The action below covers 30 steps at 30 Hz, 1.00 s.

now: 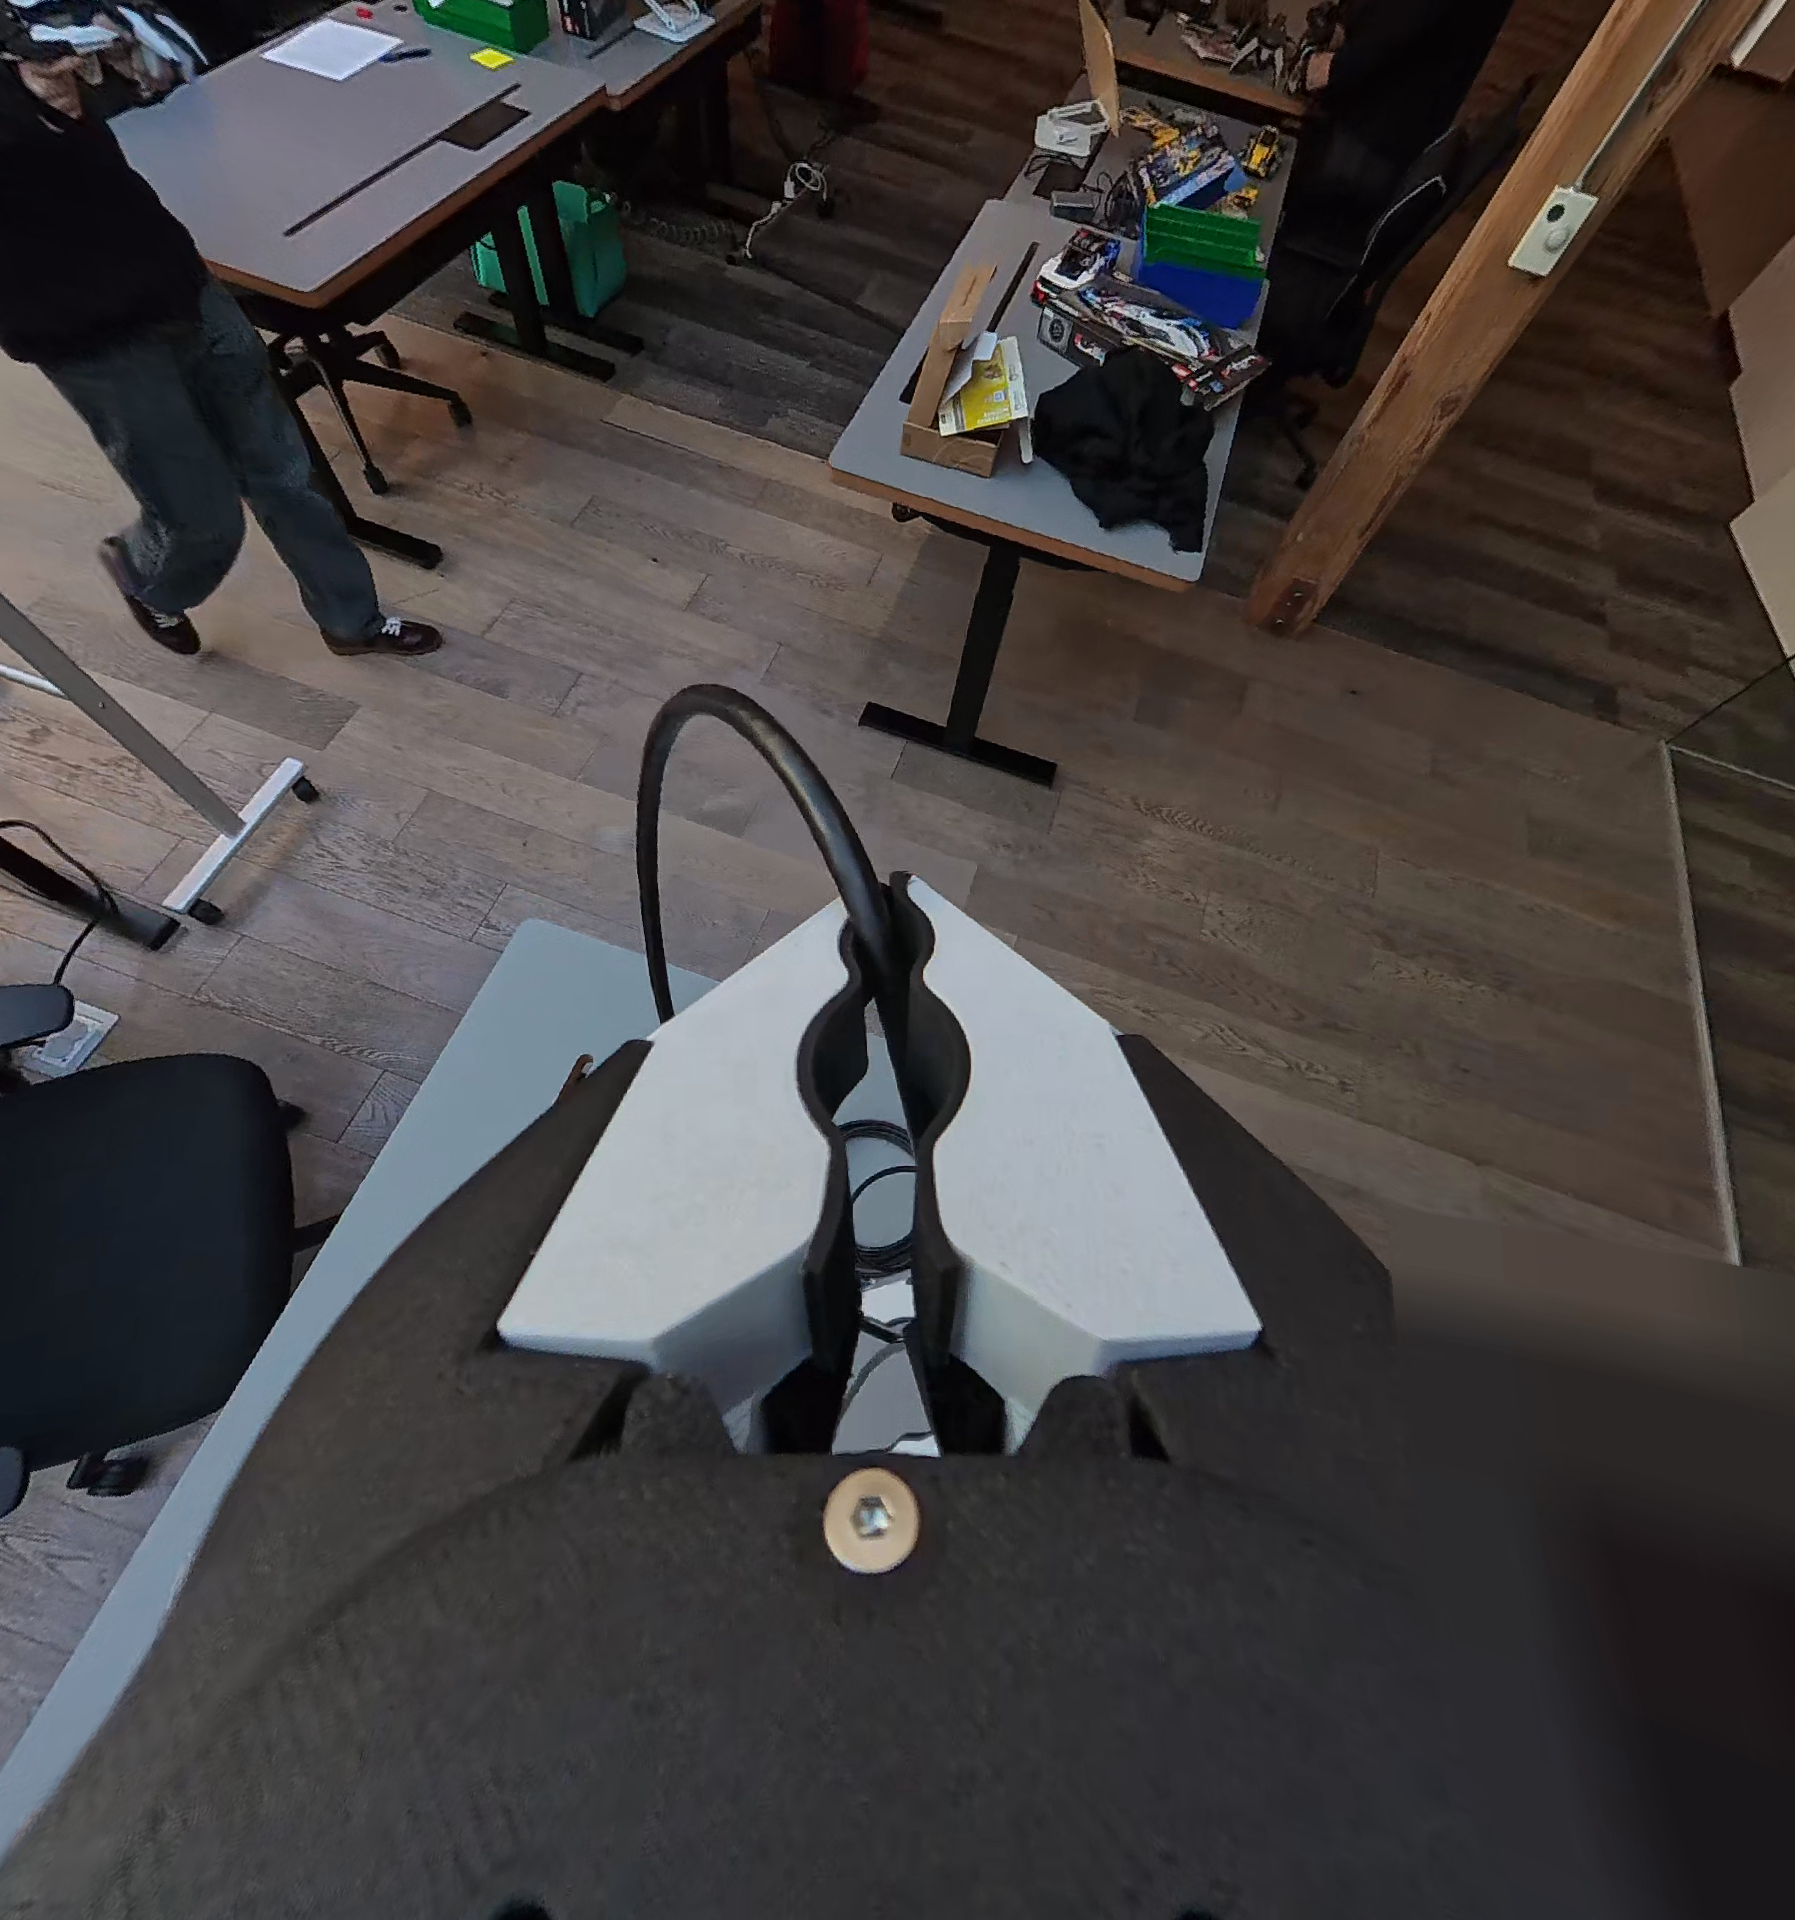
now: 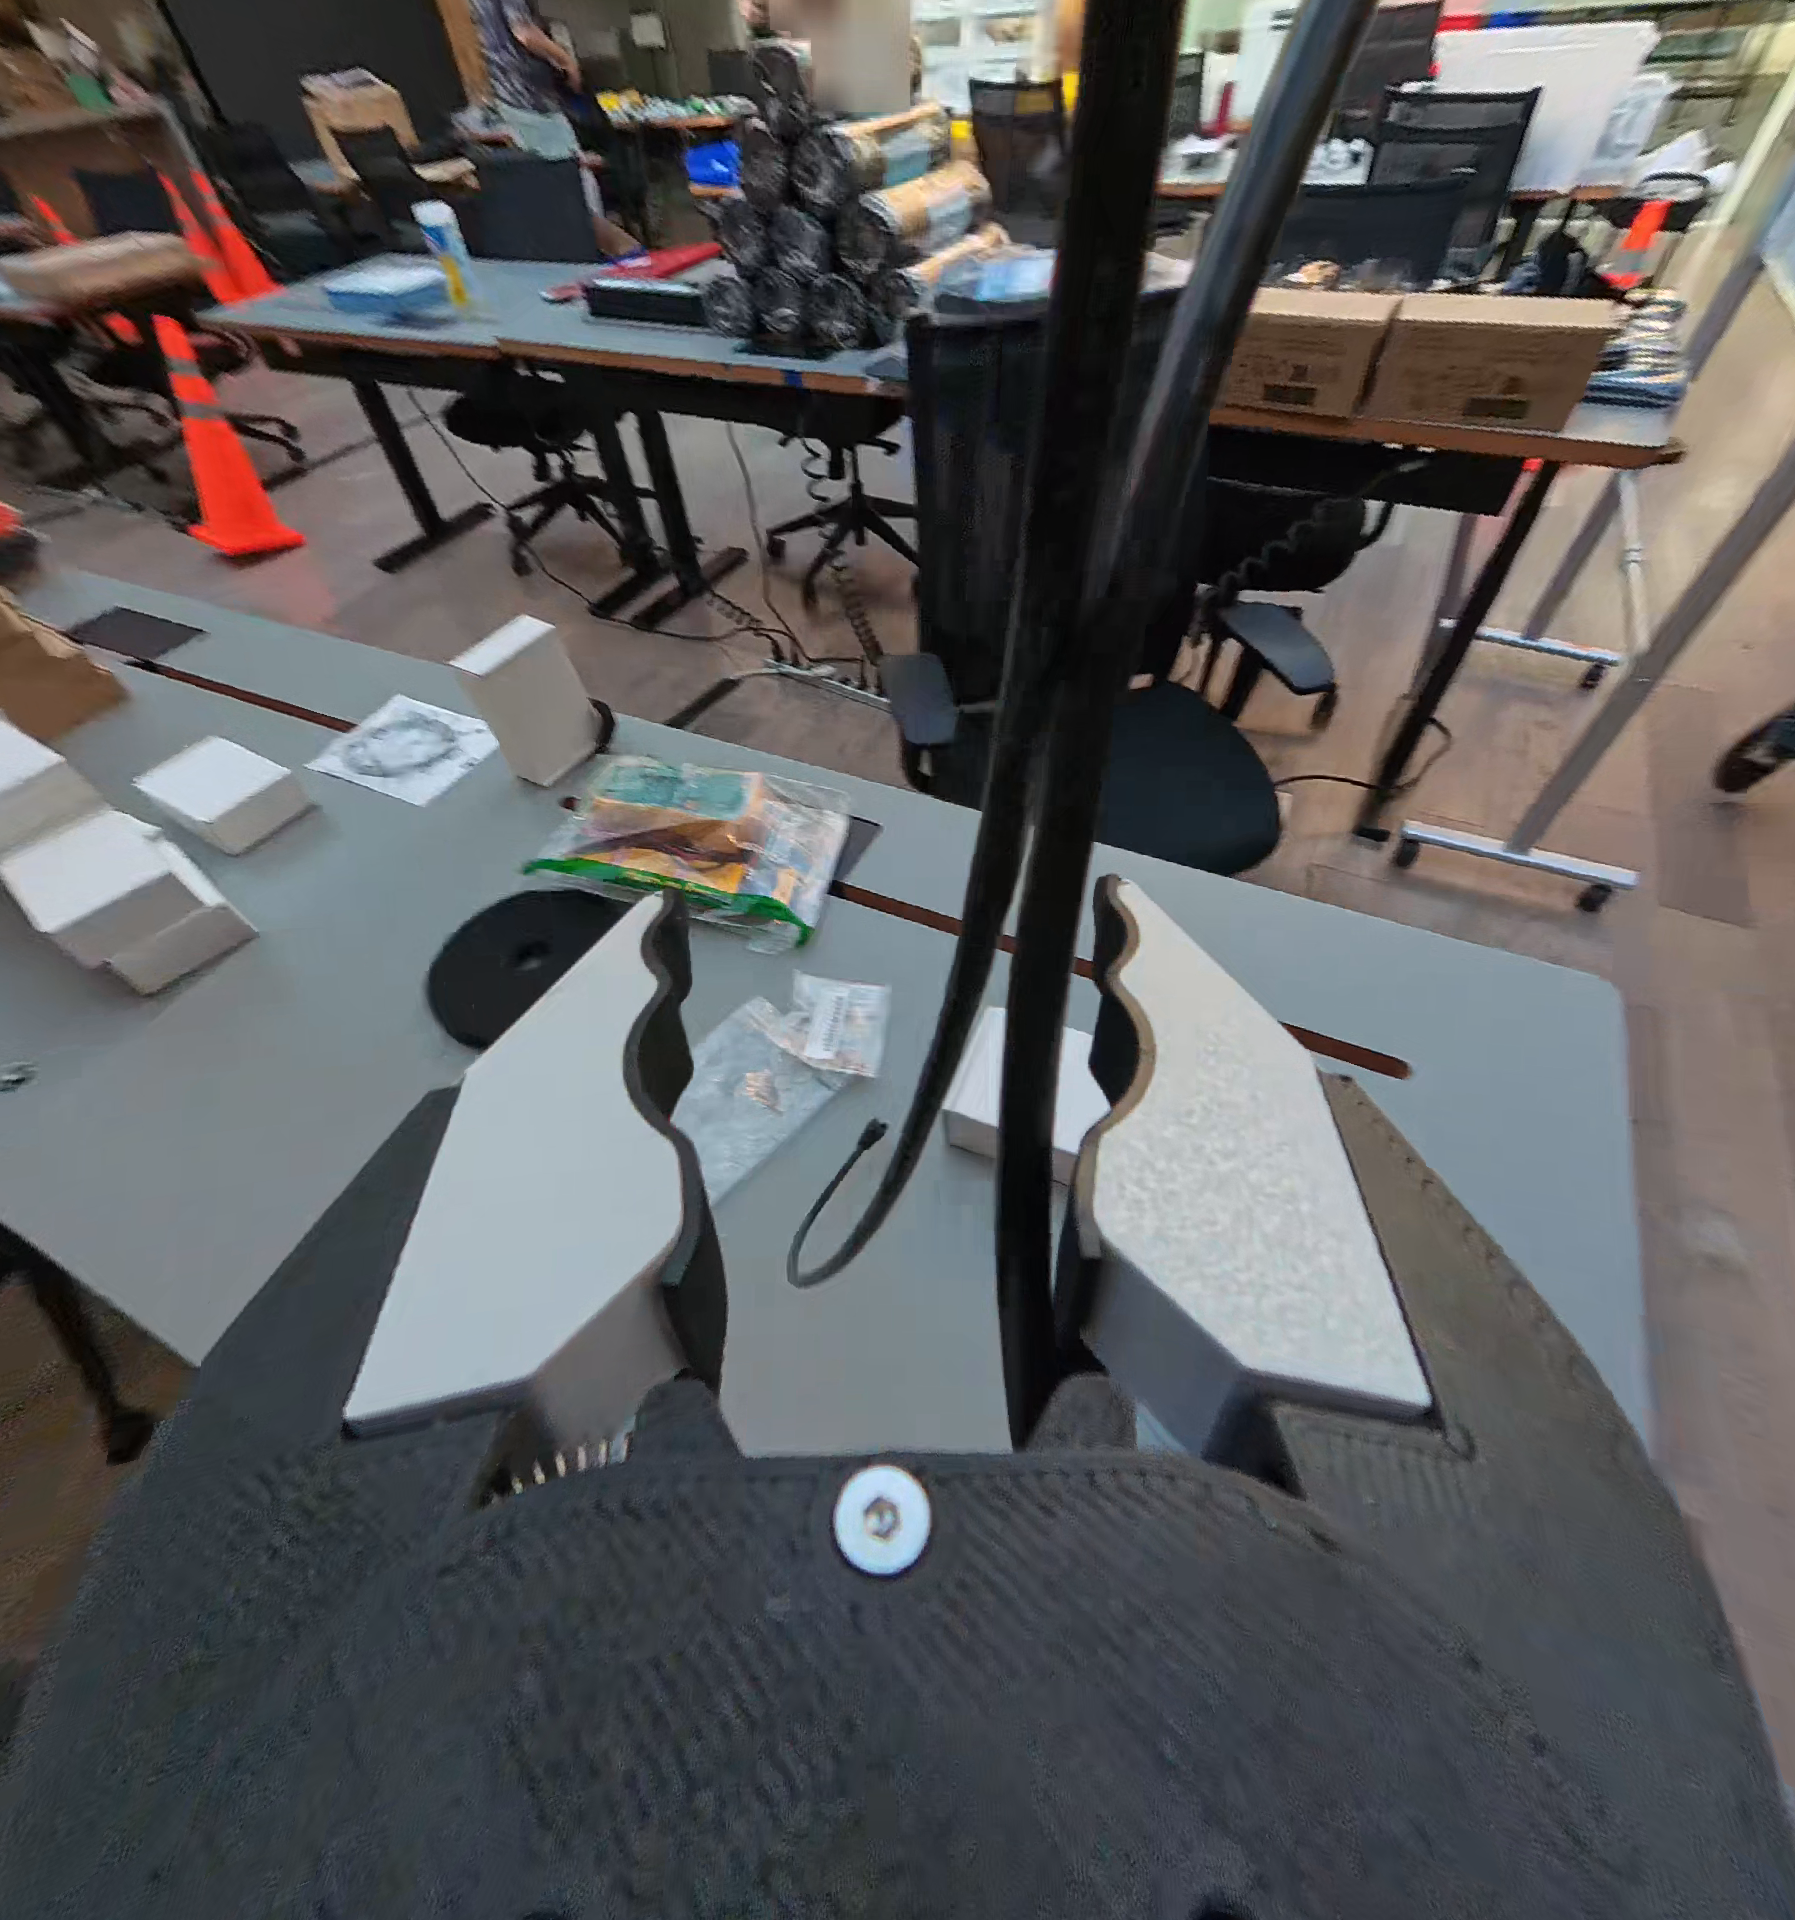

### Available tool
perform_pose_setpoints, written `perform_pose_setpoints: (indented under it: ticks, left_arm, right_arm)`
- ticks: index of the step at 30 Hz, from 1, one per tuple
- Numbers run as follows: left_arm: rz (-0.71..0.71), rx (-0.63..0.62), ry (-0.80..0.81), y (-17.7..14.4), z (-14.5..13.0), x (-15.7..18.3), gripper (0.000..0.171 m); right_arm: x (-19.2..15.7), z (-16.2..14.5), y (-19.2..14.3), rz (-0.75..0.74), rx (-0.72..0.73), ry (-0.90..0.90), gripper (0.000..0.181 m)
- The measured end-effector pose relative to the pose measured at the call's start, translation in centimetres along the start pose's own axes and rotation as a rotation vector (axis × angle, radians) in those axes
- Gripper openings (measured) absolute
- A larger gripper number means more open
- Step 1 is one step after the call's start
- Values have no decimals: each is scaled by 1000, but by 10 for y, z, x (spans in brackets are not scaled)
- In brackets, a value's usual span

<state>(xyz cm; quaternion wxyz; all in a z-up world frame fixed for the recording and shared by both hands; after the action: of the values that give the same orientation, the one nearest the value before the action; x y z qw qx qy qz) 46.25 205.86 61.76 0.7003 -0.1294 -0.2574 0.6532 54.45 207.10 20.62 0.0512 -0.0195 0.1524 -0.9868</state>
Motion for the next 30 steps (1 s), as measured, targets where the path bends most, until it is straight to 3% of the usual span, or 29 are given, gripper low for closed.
perform_pose_setpoints:
  ticks: [1,3,5,9,12,17,21,27,28,30]
  left_arm:
    - [-2,3,3,1,5,4,0]
    - [-18,3,4,4,13,15,0]
    - [-6,-15,32,6,18,23,0]
    - [-13,-26,72,11,27,42,0]
    - [-7,-44,90,18,27,48,0]
    - [-6,-64,118,30,22,52,0]
    - [-17,-70,105,33,16,45,0]
    - [-53,-94,105,34,-3,42,0]
    - [-70,-99,101,33,-7,44,0]
    - [-85,-123,116,32,-18,47,0]
  right_arm:
    - [5,1,-5,-28,-18,-4,74]
    - [-2,5,-17,93,-23,67,47]
    - [-4,7,-32,180,-44,144,39]
    - [0,14,-61,204,-76,158,31]
    - [9,22,-76,85,-35,104,52]
    - [10,23,-91,81,95,167,76]
    - [5,41,-111,226,371,215,95]
    - [26,54,-129,313,597,322,127]
    - [31,56,-132,318,625,361,126]
    - [40,50,-124,157,534,251,125]
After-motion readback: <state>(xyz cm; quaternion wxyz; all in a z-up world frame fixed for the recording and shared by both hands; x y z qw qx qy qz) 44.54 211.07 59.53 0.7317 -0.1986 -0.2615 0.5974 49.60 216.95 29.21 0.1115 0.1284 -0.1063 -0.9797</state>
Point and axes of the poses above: each gripper's, where its closed fingertips meet, y out along the fingers, z out of its top, x = y × z across the jaws, the point moved 3 cm from there along -y, back along the fingers, and after that the axes turned 5 degrees about -y, right-handed, at the moved point
